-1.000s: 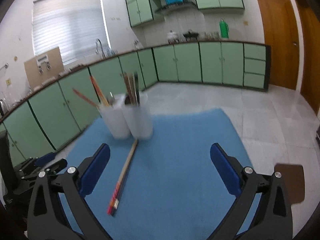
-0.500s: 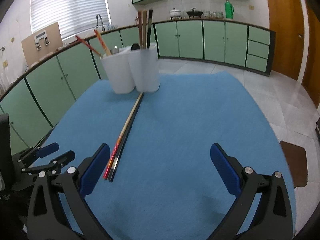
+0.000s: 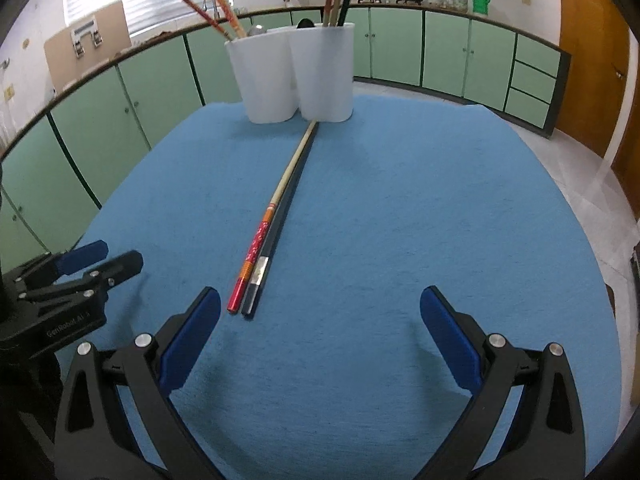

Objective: Organize utensils
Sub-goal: 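Move both open grippers back over the last two chopsticks, then lower the right gripper onto the last black chopstick and close it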

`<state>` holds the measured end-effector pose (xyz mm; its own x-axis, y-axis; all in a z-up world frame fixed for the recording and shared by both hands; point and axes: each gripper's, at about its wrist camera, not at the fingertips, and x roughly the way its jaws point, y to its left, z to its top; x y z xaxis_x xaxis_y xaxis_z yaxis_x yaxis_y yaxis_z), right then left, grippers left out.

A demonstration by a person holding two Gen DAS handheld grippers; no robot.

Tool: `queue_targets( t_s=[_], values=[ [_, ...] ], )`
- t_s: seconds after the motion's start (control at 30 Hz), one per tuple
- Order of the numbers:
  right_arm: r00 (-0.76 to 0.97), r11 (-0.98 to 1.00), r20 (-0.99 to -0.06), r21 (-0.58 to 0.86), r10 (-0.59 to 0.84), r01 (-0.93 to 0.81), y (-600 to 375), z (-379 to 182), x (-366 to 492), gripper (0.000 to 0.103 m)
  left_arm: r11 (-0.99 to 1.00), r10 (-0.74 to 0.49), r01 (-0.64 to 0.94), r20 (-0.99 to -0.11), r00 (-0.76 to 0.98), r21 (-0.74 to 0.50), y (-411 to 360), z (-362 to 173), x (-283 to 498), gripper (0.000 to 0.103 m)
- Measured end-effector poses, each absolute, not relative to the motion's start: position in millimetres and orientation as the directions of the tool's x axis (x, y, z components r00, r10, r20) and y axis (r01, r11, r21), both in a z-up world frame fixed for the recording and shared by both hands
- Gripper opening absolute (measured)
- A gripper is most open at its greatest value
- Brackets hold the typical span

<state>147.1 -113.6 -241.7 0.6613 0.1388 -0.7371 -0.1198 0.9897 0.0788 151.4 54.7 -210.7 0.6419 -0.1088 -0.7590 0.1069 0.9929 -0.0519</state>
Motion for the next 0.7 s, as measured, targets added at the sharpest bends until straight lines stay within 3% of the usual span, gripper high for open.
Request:
queue_targets(
  t_s=[0.1, 0.23, 0.7],
  values=[
    [0.649, 0.990, -0.750, 0.049, 0.126, -0.135, -106, -244, 149, 0.094, 0.993, -0.108, 0.107, -0.766, 0.634, -0.052, 54, -213, 154, 0.062],
    [0.624, 0.989, -0.773, 0.032, 0.114, -0.142, -103, -250, 153, 0.080, 0.992, -0.111, 0.111, -0.770, 0.628, -0.053, 52, -213, 158, 0.062],
    [0.609, 0.997, -0.792, 0.001, 0.050, -0.080, -113, -253, 156, 0.075, 0.993, -0.110, 0.110, -0.773, 0.625, -0.051, 50, -215, 158, 0.062]
  ],
)
